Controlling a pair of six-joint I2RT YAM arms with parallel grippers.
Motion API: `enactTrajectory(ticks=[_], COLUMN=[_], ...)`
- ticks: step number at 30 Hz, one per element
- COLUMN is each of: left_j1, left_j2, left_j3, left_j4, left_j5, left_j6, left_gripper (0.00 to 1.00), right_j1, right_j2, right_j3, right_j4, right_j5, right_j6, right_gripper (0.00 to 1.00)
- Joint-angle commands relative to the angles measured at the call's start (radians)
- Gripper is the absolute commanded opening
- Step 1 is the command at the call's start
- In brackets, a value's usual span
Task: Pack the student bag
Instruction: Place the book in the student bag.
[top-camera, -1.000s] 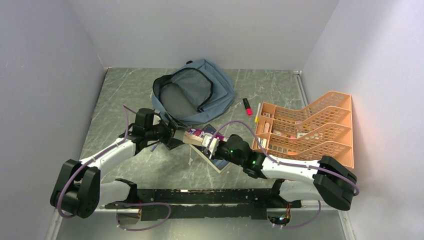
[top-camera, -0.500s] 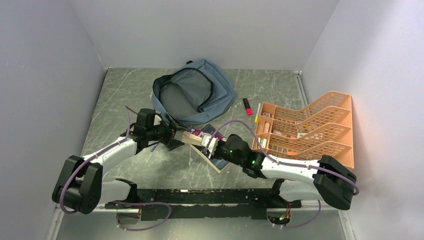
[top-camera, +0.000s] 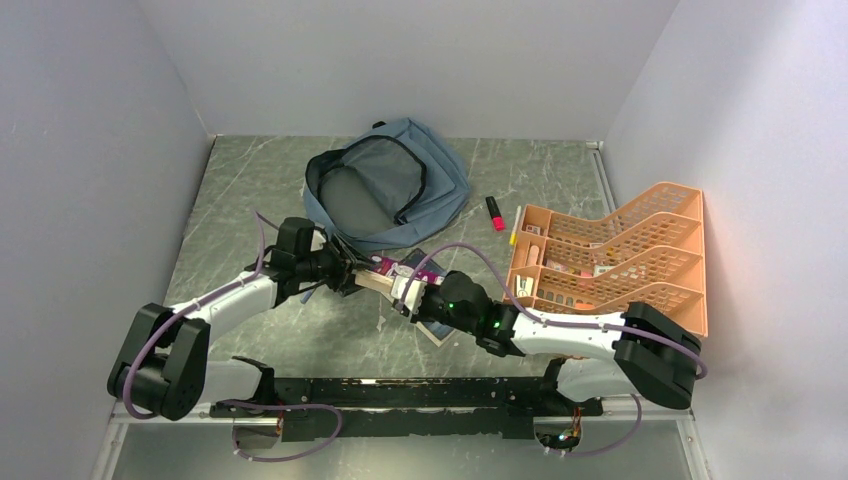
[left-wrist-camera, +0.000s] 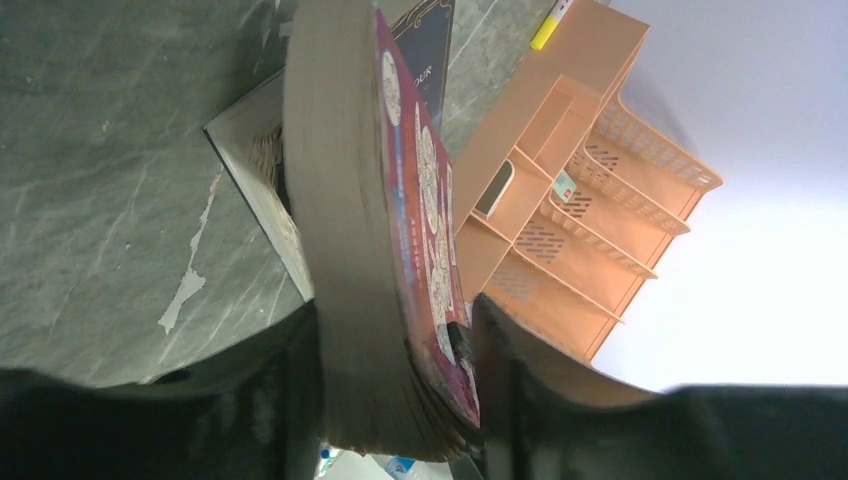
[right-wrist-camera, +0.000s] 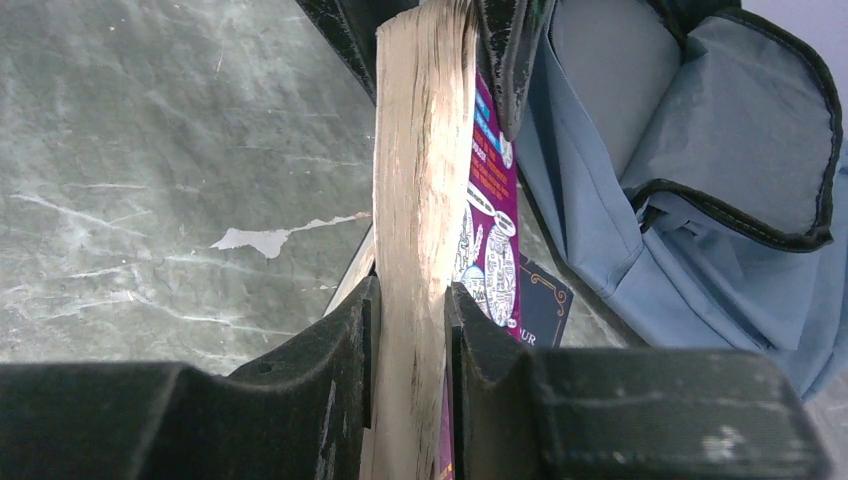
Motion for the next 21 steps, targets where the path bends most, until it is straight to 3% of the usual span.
enactTrajectory(ticks=[1,4,12,17,21], left_j1=[-0.011,-0.011,-0.011,-0.01,-0.011], left_j2=[0.004,0.014,0.043,0.048,0.027], left_j3=[-0.013,-0.015,0.001,0.023,0.075], left_j4=[0.081,0.092,0.065,0.059,0.112], left_j5=[0.022,0.029,0.034,0.037,0.067], left_j6=[-0.007,0.002,0.039,0.111,0.275], left_gripper=[0.5,0.42,0.05,0.05,0.05], right_j1=[0.01,0.01,0.008,0.008,0.008], right_j2=[-0.021,-0.031,-0.078,-0.165,-0.21], right_j3=[0.025,0.022,0.033,0.036,0.082], right_j4=[0.038,0.003,-0.039,-0.015,-0.041], right_j5=[-0.016,-0.044,-0.17,-0.134,0.062], right_j6=[-0.015,-0.006,0.072,0.181,0.382], right_gripper=[0.29,0.37,0.52,0.53,0.53])
